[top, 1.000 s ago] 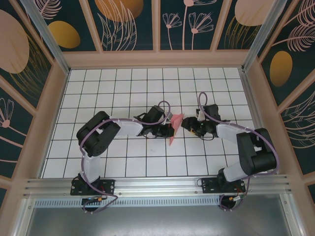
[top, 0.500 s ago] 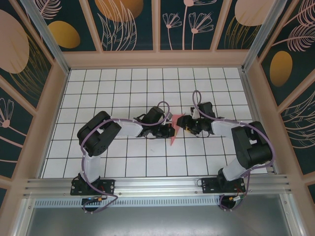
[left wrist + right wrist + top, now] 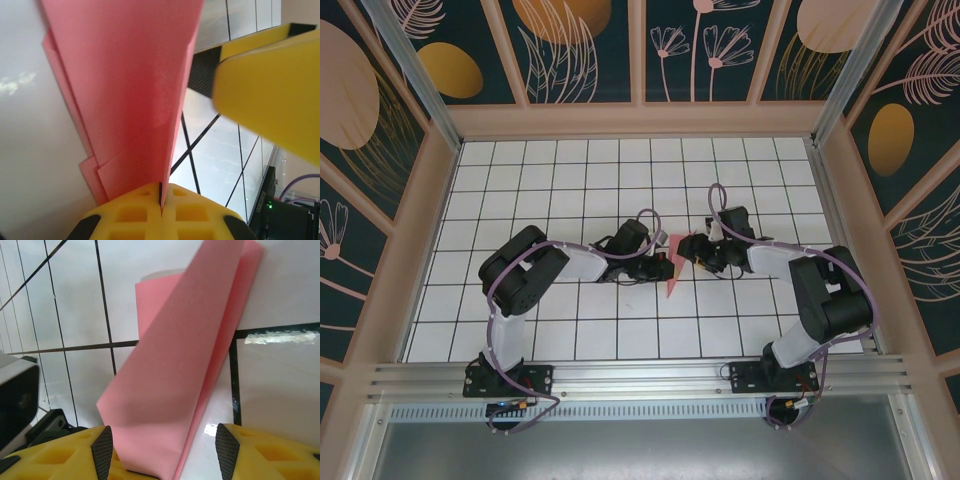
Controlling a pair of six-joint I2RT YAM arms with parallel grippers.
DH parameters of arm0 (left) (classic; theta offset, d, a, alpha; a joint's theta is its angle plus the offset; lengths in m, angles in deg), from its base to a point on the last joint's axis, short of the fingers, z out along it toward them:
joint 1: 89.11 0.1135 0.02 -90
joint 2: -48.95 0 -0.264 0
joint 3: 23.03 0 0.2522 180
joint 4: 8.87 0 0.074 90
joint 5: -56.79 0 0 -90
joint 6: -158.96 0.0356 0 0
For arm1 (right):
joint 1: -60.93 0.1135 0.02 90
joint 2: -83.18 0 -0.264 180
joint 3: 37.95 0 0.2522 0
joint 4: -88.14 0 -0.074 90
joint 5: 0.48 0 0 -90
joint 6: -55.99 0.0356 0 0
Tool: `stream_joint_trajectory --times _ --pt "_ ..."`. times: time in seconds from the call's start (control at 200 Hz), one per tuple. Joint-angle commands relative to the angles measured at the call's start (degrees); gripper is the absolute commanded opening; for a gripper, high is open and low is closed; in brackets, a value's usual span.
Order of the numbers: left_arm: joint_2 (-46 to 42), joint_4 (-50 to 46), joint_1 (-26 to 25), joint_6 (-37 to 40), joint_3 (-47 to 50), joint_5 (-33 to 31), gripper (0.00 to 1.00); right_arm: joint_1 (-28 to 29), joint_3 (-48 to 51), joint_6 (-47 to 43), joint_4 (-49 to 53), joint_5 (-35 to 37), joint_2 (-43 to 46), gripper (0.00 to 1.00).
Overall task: Fold a paper plane with a square sheet of paper (fold left side to right side)
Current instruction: Fold the wing for the fifth time at the center of the table.
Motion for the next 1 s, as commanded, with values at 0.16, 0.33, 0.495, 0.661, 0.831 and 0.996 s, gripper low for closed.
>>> stream_joint_trajectory --times 0.16,0.33,0.495,0.661,0.831,0.996 --pt "1.81 4.79 0.94 -3.24 2.01 2.44 0.0 1.08 -3.12 1.07 1.49 1.55 -2.78 0.58" --pt "2.41 4.95 1.01 -3.52 1.87 2.75 0.0 1.81 -4.52 0.94 2.44 2.13 -4.57 0.57" --pt "2.76 4.98 1.07 -3.61 1.91 2.75 0.0 2.16 -5.09 1.15 3.52 3.07 -5.91 0.54" --pt "3.03 5.1 1.15 -3.83 1.67 2.83 0.0 2.31 -5.27 1.19 4.83 3.89 -7.11 0.53" --pt "3.13 5.23 1.09 -3.98 1.68 2.99 0.0 2.28 -6.09 1.09 6.38 4.42 -8.62 0.49" --pt "2.78 5.14 1.11 -3.9 1.63 2.83 0.03 2.39 -6.65 0.72 7.49 4.94 -9.77 0.47"
